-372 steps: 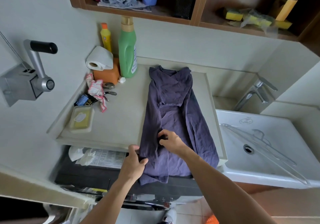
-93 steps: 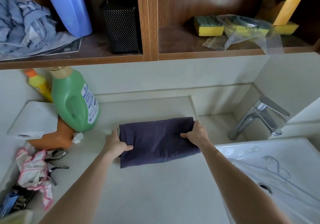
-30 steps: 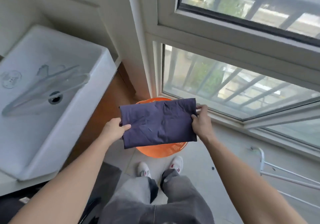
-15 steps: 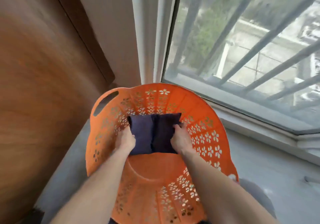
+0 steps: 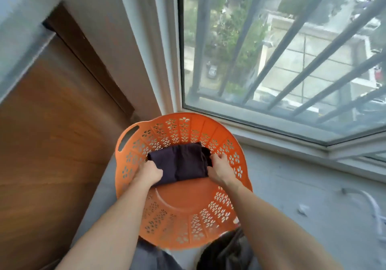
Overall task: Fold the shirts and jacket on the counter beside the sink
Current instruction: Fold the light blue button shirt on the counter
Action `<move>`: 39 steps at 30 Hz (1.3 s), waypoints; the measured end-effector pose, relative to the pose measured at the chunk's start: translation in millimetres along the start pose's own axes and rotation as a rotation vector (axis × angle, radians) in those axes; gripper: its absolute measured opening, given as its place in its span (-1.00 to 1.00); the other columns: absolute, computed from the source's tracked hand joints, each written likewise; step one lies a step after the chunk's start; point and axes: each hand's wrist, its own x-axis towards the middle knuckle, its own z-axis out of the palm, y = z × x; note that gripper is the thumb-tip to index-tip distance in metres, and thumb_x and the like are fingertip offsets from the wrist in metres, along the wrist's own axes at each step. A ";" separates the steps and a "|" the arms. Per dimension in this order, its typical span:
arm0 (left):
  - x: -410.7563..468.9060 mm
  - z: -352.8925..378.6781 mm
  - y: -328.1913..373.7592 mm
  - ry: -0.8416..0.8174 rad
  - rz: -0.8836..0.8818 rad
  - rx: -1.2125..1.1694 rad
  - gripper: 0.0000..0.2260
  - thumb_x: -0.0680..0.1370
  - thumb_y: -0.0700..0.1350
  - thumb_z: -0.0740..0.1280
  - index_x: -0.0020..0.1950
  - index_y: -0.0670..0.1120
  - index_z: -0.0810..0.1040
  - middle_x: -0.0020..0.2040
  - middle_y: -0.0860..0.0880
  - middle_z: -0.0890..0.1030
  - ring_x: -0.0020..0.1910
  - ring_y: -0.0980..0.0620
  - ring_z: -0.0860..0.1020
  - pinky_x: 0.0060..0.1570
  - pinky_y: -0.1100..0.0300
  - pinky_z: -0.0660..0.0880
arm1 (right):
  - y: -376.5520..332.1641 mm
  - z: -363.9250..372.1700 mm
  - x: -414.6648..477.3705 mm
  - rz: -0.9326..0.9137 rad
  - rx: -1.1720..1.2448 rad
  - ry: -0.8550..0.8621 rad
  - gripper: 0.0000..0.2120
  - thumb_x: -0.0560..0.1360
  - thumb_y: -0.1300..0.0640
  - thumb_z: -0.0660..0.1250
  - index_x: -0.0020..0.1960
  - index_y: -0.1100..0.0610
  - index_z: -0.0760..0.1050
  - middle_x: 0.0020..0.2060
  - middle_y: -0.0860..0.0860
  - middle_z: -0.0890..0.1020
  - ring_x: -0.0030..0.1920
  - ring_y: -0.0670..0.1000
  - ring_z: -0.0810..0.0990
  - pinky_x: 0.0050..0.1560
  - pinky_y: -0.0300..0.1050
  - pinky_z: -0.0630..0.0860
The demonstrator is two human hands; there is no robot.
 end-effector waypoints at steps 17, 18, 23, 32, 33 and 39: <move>-583.7 -200.9 283.1 -0.279 0.819 -0.364 -0.86 0.66 -0.18 0.22 0.14 -0.15 0.55 -0.07 -0.15 0.64 -0.24 -0.03 0.59 -0.37 0.27 0.46 | -24.2 -430.4 -471.6 -0.123 0.271 0.614 -0.80 0.58 0.20 0.30 0.16 0.08 0.60 0.18 0.02 0.49 0.14 0.00 0.55 0.26 -0.14 0.43; -615.4 -191.0 300.4 -0.302 0.887 -0.330 -0.84 0.66 -0.18 0.22 0.16 -0.16 0.55 -0.05 -0.15 0.65 -0.23 -0.03 0.60 -0.33 0.26 0.48 | -9.1 -446.7 -499.9 -0.125 0.286 0.660 -0.81 0.58 0.19 0.30 0.15 0.07 0.61 0.15 0.02 0.50 0.11 -0.01 0.57 0.24 -0.14 0.45; -747.6 -124.6 357.3 -0.407 1.113 -0.209 -0.85 0.66 -0.17 0.25 0.16 -0.16 0.57 0.02 -0.20 0.69 -0.17 -0.04 0.64 -0.21 0.19 0.53 | 77.8 -502.6 -619.6 -0.102 0.336 0.896 -0.82 0.58 0.17 0.29 0.11 0.06 0.63 0.02 -0.02 0.59 -0.03 -0.07 0.60 0.09 -0.23 0.50; -974.4 64.8 427.6 -0.564 1.351 -0.053 -0.83 0.65 -0.19 0.28 0.18 -0.20 0.58 0.02 -0.23 0.69 -0.09 -0.11 0.68 0.04 -0.07 0.60 | 296.9 -549.2 -846.2 0.021 0.401 1.100 -0.85 0.60 0.16 0.29 0.06 0.03 0.64 -0.19 -0.07 0.70 -0.20 -0.11 0.68 -0.06 -0.06 0.64; -988.5 77.9 431.9 -0.576 1.357 -0.054 -0.83 0.65 -0.19 0.28 0.19 -0.21 0.58 0.03 -0.24 0.69 -0.08 -0.13 0.67 0.04 -0.07 0.60 | 311.9 -551.9 -859.6 0.029 0.394 1.101 -0.85 0.60 0.16 0.29 0.05 0.03 0.64 -0.19 -0.07 0.70 -0.22 -0.12 0.68 -0.06 -0.05 0.65; -1086.8 173.4 486.9 -0.635 1.401 -0.019 -0.80 0.66 -0.22 0.25 0.24 -0.25 0.55 0.09 -0.29 0.66 -0.06 -0.14 0.63 0.02 -0.03 0.57 | 427.4 -574.3 -937.3 0.088 0.429 1.169 -0.85 0.59 0.18 0.30 0.01 0.01 0.63 -0.25 -0.09 0.69 -0.28 -0.13 0.67 -0.16 -0.17 0.62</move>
